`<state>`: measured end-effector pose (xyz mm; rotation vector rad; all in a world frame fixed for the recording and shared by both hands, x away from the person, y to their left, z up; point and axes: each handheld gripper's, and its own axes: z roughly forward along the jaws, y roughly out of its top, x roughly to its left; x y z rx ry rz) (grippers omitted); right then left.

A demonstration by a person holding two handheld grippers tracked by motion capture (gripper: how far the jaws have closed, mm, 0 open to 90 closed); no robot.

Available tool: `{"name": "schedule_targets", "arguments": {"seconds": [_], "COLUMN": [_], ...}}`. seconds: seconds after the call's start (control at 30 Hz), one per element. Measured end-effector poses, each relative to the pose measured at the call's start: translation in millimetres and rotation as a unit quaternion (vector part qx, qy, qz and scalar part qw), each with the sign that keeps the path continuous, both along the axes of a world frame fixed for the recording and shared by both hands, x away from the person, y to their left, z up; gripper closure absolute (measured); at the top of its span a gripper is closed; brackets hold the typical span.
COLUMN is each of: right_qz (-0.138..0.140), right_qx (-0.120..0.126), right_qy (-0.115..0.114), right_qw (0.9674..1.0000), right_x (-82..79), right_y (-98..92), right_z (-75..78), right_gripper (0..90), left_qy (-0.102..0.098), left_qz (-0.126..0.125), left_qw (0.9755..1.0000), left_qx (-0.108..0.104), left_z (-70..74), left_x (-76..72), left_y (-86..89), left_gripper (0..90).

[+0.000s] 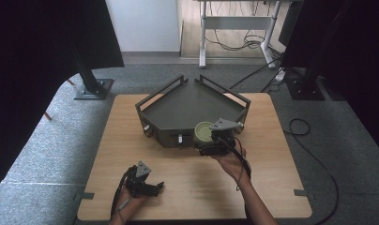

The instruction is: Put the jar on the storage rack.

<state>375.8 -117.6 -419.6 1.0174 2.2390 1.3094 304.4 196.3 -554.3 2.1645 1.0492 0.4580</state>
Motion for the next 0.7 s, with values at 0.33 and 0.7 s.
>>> {"name": "schedule_targets", "arguments": {"seconds": [0.33,0.7], "right_qz": [-0.003,-0.008], "right_qx": [-0.002,-0.008], "right_qy": [-0.006,-0.009], "right_qw": [1.0000,0.9999], "right_x": [10.8,21.5], "right_y": [1.8,5.9], "right_z": [13.0,21.2], "right_gripper": [9.4,9.4], "left_qy": [0.000,0.000], "left_qz": [-0.001,-0.002], "left_qw": [1.0000,1.0000], "left_qx": [0.000,-0.001], "left_z": [-0.1,-0.1], "left_x": [0.0,0.0], "left_y": [0.0,-0.1], "left_gripper": [2.2,2.2]}}
